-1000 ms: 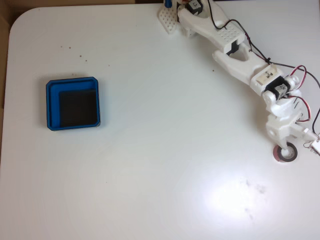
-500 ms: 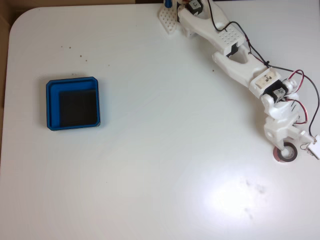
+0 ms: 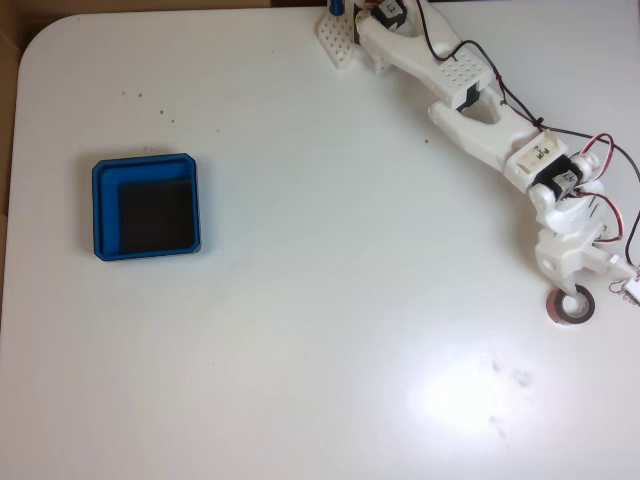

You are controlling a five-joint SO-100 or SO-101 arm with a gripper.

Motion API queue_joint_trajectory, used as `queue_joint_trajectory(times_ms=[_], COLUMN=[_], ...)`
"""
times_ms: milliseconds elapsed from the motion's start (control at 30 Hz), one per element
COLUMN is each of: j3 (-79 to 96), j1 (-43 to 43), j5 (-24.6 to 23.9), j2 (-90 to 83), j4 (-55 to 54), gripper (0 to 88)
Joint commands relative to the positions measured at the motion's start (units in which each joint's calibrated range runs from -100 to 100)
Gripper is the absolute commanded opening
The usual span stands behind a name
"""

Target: Pick the red roll and drop it in the blue box

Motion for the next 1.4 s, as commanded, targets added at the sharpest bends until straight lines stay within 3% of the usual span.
queue_joint_trajectory(times_ms=[0,1367], j3=[-4.47,-12.19], j1=[-0.40,2.73], j5=[0.07,0.16], j2=[-0.80,-0.55], j4=[-1.25,-4.47], gripper=[20.0,20.0])
